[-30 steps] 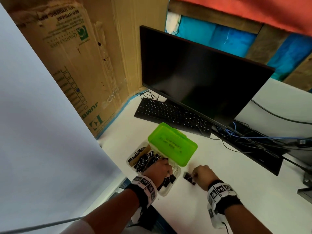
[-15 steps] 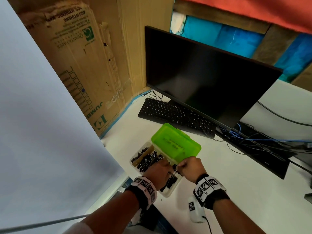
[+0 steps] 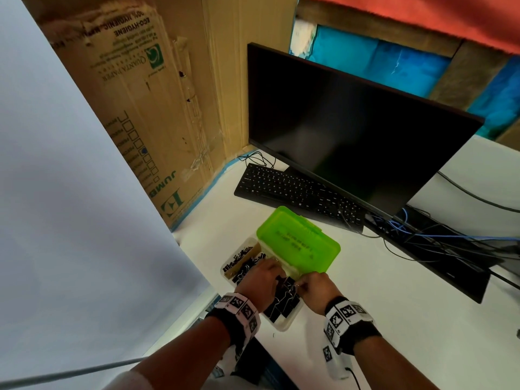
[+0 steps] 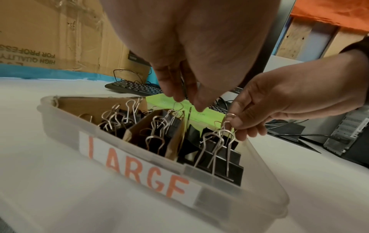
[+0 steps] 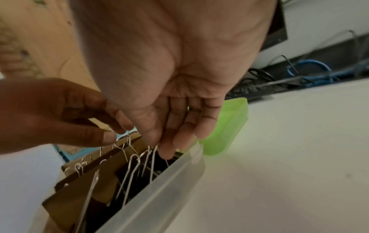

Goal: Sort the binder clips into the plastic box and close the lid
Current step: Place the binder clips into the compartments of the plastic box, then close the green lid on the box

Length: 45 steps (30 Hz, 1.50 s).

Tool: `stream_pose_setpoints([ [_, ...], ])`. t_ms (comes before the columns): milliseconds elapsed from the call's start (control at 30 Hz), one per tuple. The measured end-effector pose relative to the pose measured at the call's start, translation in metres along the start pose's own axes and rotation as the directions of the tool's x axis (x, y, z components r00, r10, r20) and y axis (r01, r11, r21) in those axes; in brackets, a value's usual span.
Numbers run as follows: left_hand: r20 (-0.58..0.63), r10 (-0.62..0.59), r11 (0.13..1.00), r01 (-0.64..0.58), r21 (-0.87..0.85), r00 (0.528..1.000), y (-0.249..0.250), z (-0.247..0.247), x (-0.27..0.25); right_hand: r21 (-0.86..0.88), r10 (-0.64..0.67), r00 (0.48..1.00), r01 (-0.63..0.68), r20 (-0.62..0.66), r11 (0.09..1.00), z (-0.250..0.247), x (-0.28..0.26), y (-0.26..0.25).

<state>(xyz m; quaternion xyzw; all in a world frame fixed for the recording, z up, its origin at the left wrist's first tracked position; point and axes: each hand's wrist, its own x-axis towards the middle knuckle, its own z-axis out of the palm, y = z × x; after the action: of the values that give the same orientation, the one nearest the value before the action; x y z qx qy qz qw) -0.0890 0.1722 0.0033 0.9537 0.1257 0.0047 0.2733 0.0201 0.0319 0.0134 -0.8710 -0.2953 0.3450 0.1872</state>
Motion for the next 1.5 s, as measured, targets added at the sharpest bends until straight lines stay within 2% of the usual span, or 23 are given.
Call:
stream_pose_setpoints([
  [133, 0.007, -0.013, 1.000, 0.014, -0.022, 1.000, -0.004, -0.002, 0.001, -0.056, -0.013, 0.998, 0.017, 0.069, 0.998, 0.000, 0.002, -0.002],
  [400, -0.023, -0.009, 1.000, 0.008, -0.029, 1.000, -0.016, -0.015, 0.009, -0.126, -0.043, 0.998, 0.047, 0.035, 0.991, 0.004, 0.006, -0.003],
  [567, -0.072, -0.083, 0.993, 0.077, -0.089, 0.994, -0.033, -0.033, 0.025, 0.056, 0.000, 0.997, -0.004, 0.082, 0.998, -0.006, 0.011, 0.002],
  [600, -0.072, -0.105, 0.991, 0.098, -0.094, 0.992, -0.039, -0.037, 0.029, 0.070, 0.002, 0.999, -0.005, 0.043, 0.998, -0.010, 0.011, 0.004],
  [667, -0.085, -0.162, 0.981, 0.150, -0.124, 0.983, -0.047, -0.047, 0.038, 0.102, 0.067, 0.983, -0.050, -0.168, 0.994, -0.018, 0.012, 0.013],
  [733, -0.090, -0.228, 0.967, 0.215, -0.138, 0.970, -0.054, -0.058, 0.048, 0.235, 0.217, 0.905, -0.136, -0.366, 0.963, -0.024, 0.015, 0.020],
  [767, -0.075, -0.264, 0.958, 0.253, -0.135, 0.962, -0.057, -0.060, 0.053, 0.303, 0.305, 0.866, -0.190, -0.396, 0.934, -0.024, 0.018, 0.027],
  [800, -0.040, -0.313, 0.944, 0.306, -0.123, 0.949, -0.060, -0.062, 0.058, 0.366, 0.385, 0.848, -0.249, -0.365, 0.897, -0.022, 0.022, 0.033],
  [867, 0.029, -0.409, 0.907, 0.410, -0.093, 0.912, -0.066, -0.064, 0.068, 0.469, 0.504, 0.843, -0.374, -0.189, 0.800, -0.016, 0.031, 0.044],
  [933, 0.122, -0.493, 0.855, 0.505, -0.115, 0.862, -0.071, -0.063, 0.075, 0.614, 0.524, 0.852, -0.404, -0.018, 0.678, -0.008, 0.040, 0.052],
  [967, 0.170, -0.513, 0.833, 0.536, -0.141, 0.842, -0.074, -0.061, 0.078, 0.710, 0.524, 0.851, -0.396, 0.045, 0.582, -0.006, 0.041, 0.051],
  [1033, 0.246, -0.509, 0.819, 0.552, -0.159, 0.825, -0.072, -0.059, 0.082, 0.858, 0.494, 0.862, -0.333, 0.109, 0.392, -0.007, 0.042, 0.046],
  [1067, 0.270, -0.507, 0.807, 0.561, -0.183, 0.818, -0.070, -0.060, 0.083, 0.887, 0.476, 0.871, -0.313, 0.125, 0.340, -0.009, 0.040, 0.043],
  [1100, 0.281, -0.495, 0.796, 0.558, -0.232, 0.822, -0.069, -0.058, 0.085, 0.899, 0.450, 0.885, -0.287, 0.118, 0.330, -0.009, 0.038, 0.041],
  [1200, 0.288, -0.511, 0.718, 0.586, -0.377, 0.810, -0.069, -0.061, 0.089, 0.894, 0.380, 0.924, -0.214, 0.054, 0.394, -0.012, 0.027, 0.041],
  [1333, 0.322, -0.514, 0.506, 0.585, -0.634, 0.795, -0.069, -0.071, 0.088, 0.915, 0.285, 0.958, -0.081, -0.038, 0.395, -0.014, 0.012, 0.038],
  [1400, 0.367, -0.521, 0.396, 0.600, -0.695, 0.770, -0.057, -0.084, 0.083, 0.899, 0.256, 0.962, -0.031, -0.091, 0.436, -0.014, 0.005, 0.038],
  [1500, 0.374, -0.527, 0.383, 0.607, -0.697, 0.763, -0.065, -0.086, 0.074, 0.848, 0.215, 0.968, -0.005, -0.129, 0.530, -0.005, -0.004, 0.040],
])
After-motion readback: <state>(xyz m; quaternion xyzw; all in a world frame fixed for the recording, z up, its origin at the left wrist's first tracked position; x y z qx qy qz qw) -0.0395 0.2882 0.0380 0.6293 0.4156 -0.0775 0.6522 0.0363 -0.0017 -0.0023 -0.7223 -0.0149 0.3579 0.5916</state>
